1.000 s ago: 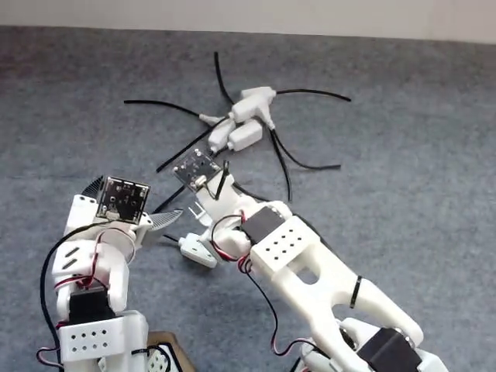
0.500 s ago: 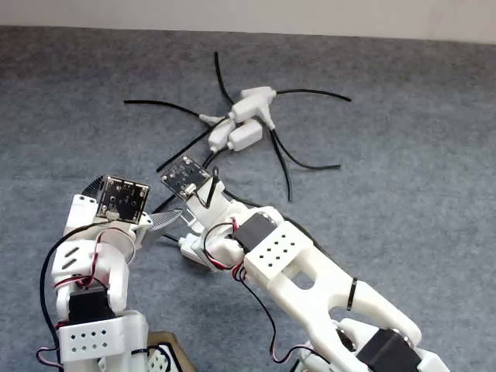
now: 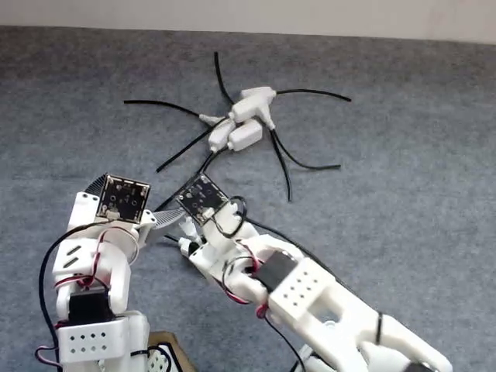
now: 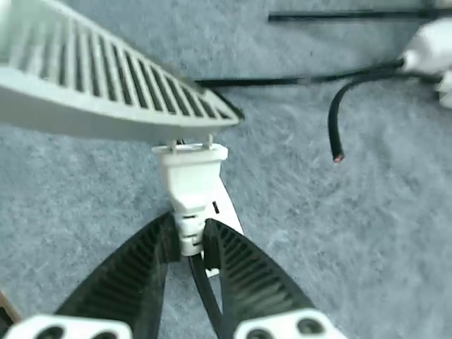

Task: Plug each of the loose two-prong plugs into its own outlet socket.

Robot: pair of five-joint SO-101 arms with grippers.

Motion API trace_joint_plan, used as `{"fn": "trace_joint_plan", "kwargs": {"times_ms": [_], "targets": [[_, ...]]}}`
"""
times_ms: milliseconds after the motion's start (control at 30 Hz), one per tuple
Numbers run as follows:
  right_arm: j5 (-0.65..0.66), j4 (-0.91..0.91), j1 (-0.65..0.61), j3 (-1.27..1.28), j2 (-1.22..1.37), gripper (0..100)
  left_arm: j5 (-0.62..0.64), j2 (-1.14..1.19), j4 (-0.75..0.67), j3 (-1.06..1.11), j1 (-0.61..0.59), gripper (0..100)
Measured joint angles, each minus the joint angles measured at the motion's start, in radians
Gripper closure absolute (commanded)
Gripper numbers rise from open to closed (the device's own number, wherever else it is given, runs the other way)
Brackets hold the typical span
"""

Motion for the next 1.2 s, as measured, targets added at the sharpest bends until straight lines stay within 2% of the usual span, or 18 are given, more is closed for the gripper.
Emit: {"fn": "trace_joint_plan", "kwargs": {"times_ms": [267,433,567,900,1200], "targets": [[0.000,0.060,0.000,0.005,-0.080,99.2,0.012,-0.011,0.023,0.054,-0.005,47],[0.003,0.133,0.057,-0.018,-0.130,99.2,0.008,-0.011,0.025,0.071,0.000,47],[0.003,0.143,0.104,-0.040,-0.161,99.2,0.008,0.000,0.029,0.081,-0.005,47],[0.003,0.143,0.115,-0.040,-0.170,99.2,0.009,-0.008,0.031,0.107,-0.002,47],[0.043,0.184,0.114,-0.011,-0.170,99.2,0.009,-0.008,0.031,0.032,-0.121,47]]}}
